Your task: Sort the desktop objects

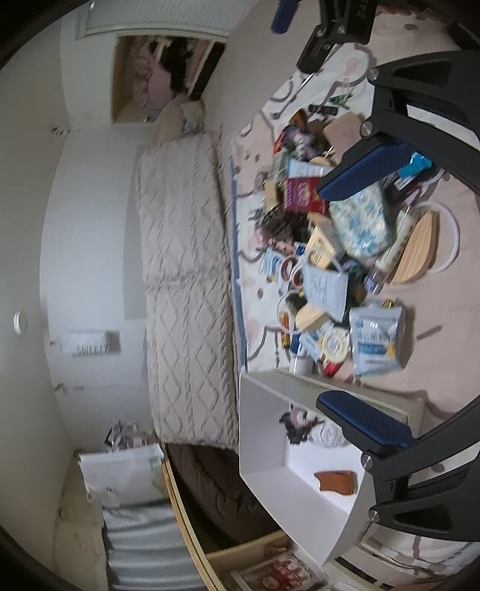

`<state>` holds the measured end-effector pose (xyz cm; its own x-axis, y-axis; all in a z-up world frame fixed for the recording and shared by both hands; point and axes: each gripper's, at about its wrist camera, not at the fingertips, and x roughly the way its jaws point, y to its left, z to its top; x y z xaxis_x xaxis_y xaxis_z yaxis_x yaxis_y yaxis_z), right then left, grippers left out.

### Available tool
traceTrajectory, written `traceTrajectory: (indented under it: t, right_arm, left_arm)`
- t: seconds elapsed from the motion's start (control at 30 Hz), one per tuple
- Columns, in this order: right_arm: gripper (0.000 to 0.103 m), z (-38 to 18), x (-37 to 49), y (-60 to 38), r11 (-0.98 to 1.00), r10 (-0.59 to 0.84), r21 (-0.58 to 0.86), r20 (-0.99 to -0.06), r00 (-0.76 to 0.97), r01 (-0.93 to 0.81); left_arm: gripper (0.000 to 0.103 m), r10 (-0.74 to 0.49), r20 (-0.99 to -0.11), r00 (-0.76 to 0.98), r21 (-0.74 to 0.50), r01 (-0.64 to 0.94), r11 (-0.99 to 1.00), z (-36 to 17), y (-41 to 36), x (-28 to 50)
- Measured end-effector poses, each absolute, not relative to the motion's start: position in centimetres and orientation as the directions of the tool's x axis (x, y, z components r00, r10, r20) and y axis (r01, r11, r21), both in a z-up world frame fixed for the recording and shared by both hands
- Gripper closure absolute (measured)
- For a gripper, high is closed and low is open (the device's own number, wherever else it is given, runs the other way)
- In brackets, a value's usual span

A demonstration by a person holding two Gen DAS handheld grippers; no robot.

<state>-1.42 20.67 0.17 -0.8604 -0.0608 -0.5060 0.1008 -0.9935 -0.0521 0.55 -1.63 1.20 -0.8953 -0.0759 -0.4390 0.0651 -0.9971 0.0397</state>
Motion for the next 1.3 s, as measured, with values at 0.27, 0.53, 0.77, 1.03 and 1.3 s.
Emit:
traceTrajectory:
  t: [0.27,0.53,0.77,1.03,1.3]
  right_arm:
    - [0.0,0.3,-1.6,21.5,-0.996,-0.048,-0.041,-0.499,-0.865,0.079]
    - [0.0,-0.3,-2.2,22.0,-0.996,-0.082,0.01,-0.51,-0.856,0.09]
    - [0.0,-1.8,-3.5,21.7,-0.991,-0.129,0.051,-0.551,-0.825,0.121]
    - [0.0,-4.6,-4.9,21.5,-0.988,-0.153,0.093,-0.604,-0.782,0.121]
    - [0.0,-7.4,-4.6,21.3,-0.984,-0.176,0.103,-0.656,-0.734,0.145]
  left_arm:
    - [0.0,-0.126,-0.43,-0.894,0.003,0.138,-0.99,1.6,-4.9,0.8]
    - [0.0,-0.154,-0.493,-0.856,0.02,0.166,-0.986,-0.5,-6.1,0.3]
    - [0.0,-0.115,-0.567,-0.816,0.022,0.125,-0.992,-3.4,-5.5,-0.4]
    - [0.0,-0.059,-0.645,-0.762,0.018,0.063,-0.998,-6.7,-3.6,-1.0]
    - [0.0,-0.008,-0.705,-0.71,0.02,-0.009,-1.0,-9.2,-1.4,-1.3]
